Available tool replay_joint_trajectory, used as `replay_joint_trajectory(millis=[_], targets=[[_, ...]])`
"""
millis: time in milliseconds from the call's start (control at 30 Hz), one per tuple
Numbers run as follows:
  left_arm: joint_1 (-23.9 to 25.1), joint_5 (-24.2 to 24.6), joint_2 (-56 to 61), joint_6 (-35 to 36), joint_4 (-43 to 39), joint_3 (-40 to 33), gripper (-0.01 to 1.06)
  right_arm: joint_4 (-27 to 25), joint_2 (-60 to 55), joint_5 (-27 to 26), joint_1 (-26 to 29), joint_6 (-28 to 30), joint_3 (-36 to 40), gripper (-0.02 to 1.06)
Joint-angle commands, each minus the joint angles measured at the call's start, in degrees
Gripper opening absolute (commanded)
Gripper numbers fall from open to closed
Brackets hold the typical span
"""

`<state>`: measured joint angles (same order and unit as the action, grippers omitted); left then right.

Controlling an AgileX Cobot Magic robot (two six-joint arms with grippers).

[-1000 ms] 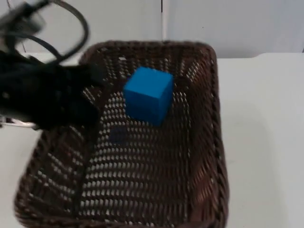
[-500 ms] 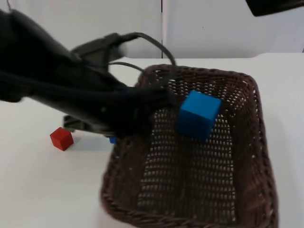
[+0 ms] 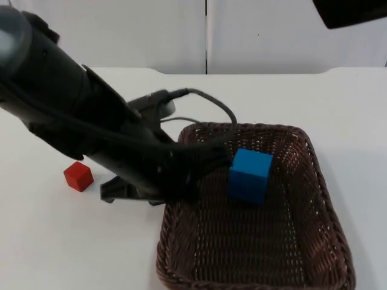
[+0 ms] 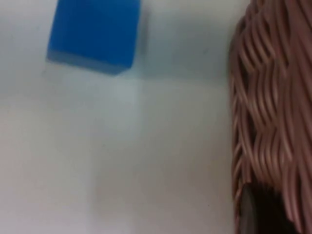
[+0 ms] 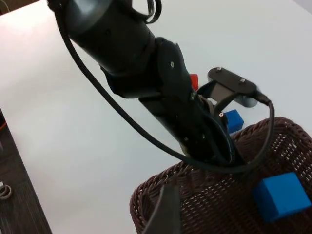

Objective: Pick up the basket with the left hand and place the largest block into the basket with the right hand.

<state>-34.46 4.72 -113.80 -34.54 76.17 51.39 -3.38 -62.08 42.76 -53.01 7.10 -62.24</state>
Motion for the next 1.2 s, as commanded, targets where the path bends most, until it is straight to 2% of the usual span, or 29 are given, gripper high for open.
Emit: replay_joint_trajectory(millis=[0,167,267,300,433,467,533,600,767,1167], targets=[[-0.29,-0.09,-0.17,0.5,1.2,0.56,0.0,0.07,0.32,0.44,-0.07,-0.24,0.09,0.72],[-0.29,0.3,-0.39,0.5,1.2,0.56,0.02,0.07,0.32,0.67,-0.07,-0.24,0.09,0.72],[-0.29,0.52,-0.39,0.5,1.2,0.56,0.22,0.07,0.32,0.8,-0.07,-0.24,0.09,0.72],[-0.29,0.52,-0.39,0.5,1.2,0.56,0.22,0.07,0.32,0.8,-0.07,-0.24,0.09,0.72],[-0.29,1.25,-0.39,0.37,0.61,0.56,0.58,0.07,0.32,0.92,-0.07,-0.24,0.09,0.72],[-0.29,1.25,-0.39,0.37,0.61,0.56,0.58,0.07,0.32,0.92,-0.07,-0.24,0.09,0.72],[-0.29,1.65,-0.23,-0.67,0.18,0.56,0.71,0.07,0.32,0.92,-0.07,-0.24,0.09,0.72],[-0.29,1.41,0.79,-1.21,-3.04,0.56,0.77,0.07,0.32,1.06,-0.07,-0.24,0.09,0.72],[-0.29,-0.72,3.36,-1.21,-5.44,0.3,0.77,0.07,0.32,1.19,-0.07,-0.24,0.09,0.72],[-0.17,-0.72,11.18,-1.21,-10.66,0.3,0.77,0.07,0.32,1.19,-0.07,-0.24,0.09,0.72]])
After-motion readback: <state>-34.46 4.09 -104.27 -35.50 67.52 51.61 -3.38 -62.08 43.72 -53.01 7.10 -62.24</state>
